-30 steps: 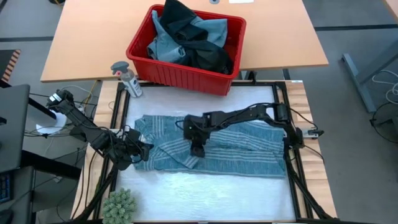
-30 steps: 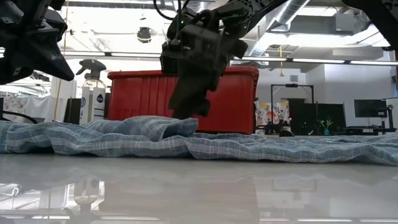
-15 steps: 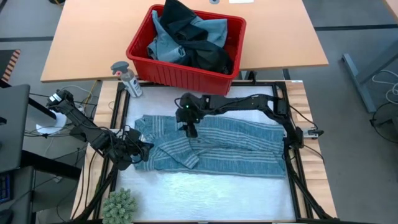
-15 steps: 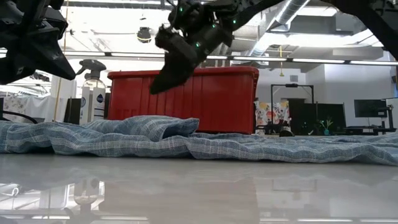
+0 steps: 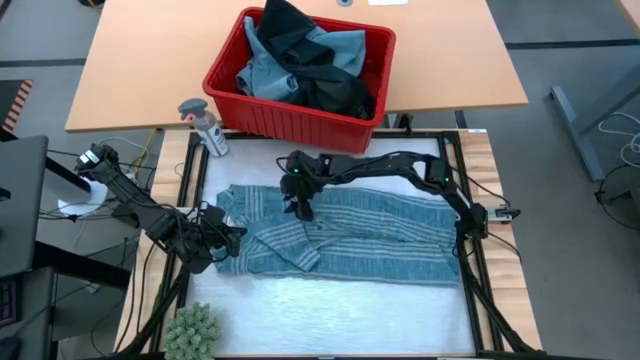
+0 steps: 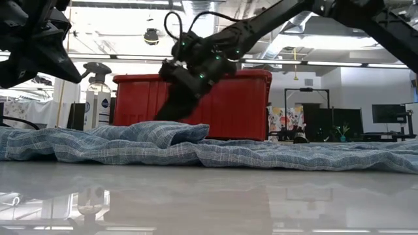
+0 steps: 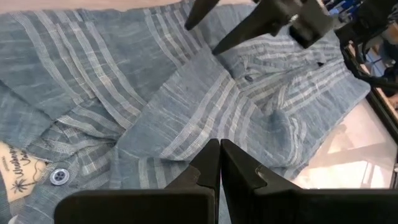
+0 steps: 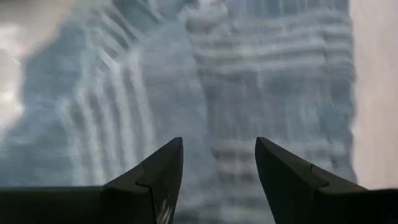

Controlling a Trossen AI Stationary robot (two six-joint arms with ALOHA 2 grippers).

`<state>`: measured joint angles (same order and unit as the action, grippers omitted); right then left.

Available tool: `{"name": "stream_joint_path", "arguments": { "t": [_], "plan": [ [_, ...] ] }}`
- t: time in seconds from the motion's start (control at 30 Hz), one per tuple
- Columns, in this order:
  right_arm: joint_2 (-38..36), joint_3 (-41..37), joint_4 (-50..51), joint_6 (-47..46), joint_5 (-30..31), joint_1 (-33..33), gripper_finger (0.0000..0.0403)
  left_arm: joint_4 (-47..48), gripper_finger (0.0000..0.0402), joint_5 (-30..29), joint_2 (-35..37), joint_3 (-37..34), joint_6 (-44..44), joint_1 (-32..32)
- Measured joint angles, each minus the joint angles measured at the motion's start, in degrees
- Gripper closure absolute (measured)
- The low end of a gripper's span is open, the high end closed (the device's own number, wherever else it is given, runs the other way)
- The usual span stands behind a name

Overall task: Fold Laundry from Bin
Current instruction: Fold the light blue shirt

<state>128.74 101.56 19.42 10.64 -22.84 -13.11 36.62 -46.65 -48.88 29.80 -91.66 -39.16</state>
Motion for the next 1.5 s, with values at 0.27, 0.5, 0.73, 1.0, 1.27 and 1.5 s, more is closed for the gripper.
{"name": "stream_joint_path", "arguments": {
  "t": [0.27, 0.5, 0.73, 1.0, 1.27, 1.5],
  "plan": [
    [2.37, 0.44, 1.93, 0.35, -1.24, 0.99, 0.0179, -0.05, 0.0401, 0.33, 0.00, 0.00, -0.39, 0.00],
    [3.84, 0.35, 4.80, 0.88, -1.36, 1.18, 0.0211, -0.07, 0.0401, 0.33, 0.00, 0.00, -0.29, 0.00],
    [2.28, 0.48, 4.69, 1.13, -0.40, 0.98, 0.0368, -0.16, 0.0402, -0.61, 0.00, 0.00, -0.05, 0.24],
    [2.11, 0.48, 4.71, -0.11, 1.79, 1.65, 0.0379, -12.25, 0.0373, 0.08, 0.00, 0.00, 18.83, 11.86],
    [2.03, 2.61, 6.35, 0.15, 2.15, 3.13, 0.0380, -22.54, 0.0299, 25.30, -7.62, 0.07, 49.05, 34.41],
    [2.00, 5.20, 7.10, 0.43, 3.77, 2.90, 0.0381, -27.57, 0.0269, 36.58, -14.62, 0.04, 63.89, 42.14]
  ]
}}
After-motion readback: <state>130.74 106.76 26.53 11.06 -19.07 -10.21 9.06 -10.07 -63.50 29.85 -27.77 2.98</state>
